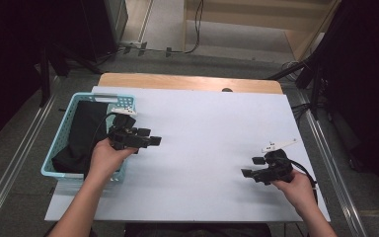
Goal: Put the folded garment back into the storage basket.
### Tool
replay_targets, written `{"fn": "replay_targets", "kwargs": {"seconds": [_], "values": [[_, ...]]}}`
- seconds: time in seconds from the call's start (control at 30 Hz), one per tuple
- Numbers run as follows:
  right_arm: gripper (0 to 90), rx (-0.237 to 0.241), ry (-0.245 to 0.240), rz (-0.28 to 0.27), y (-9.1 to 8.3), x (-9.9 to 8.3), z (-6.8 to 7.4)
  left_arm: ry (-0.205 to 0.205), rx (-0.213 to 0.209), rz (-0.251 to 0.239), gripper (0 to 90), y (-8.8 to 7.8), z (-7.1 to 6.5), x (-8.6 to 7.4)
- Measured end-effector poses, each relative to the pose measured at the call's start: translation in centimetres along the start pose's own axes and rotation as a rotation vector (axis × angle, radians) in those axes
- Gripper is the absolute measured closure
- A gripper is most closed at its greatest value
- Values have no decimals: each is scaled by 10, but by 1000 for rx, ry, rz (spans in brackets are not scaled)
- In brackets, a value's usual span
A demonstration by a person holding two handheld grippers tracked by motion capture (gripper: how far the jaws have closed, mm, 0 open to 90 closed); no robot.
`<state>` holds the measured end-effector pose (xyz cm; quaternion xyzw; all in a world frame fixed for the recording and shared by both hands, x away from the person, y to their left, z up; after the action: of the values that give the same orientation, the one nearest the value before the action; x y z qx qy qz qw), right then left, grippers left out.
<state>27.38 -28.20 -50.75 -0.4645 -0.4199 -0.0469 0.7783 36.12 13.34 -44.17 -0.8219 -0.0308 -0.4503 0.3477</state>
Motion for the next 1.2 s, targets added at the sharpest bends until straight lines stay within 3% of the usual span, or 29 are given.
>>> {"fn": "replay_targets", "kwargs": {"seconds": [0.07, 0.2, 0.6, 1.2], "values": [[262, 0, 1, 0, 0, 0, 0, 17, 14, 10, 342, 0, -2, -3], [262, 0, 3, 2, 0, 0, 0, 6, -10, 15, 342, 1, -8, -10], [262, -1, 2, 5, 0, -1, -1, 13, -18, 39, 342, -1, -22, -25], [262, 1, 3, 6, 0, -1, -1, 16, -13, 40, 342, -3, -30, -38]]}}
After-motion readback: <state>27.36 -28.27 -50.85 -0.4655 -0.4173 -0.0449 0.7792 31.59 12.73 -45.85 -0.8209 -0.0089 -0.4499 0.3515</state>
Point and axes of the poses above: each handheld gripper's, and its own axes: y roughly forward along the jaws, x roughly out of its top, z roughly to its left, the point moved 3 cm from there along y, roughly forward along the jaws, and after that the axes turned 9 degrees about -z, right-handed, at the moved point
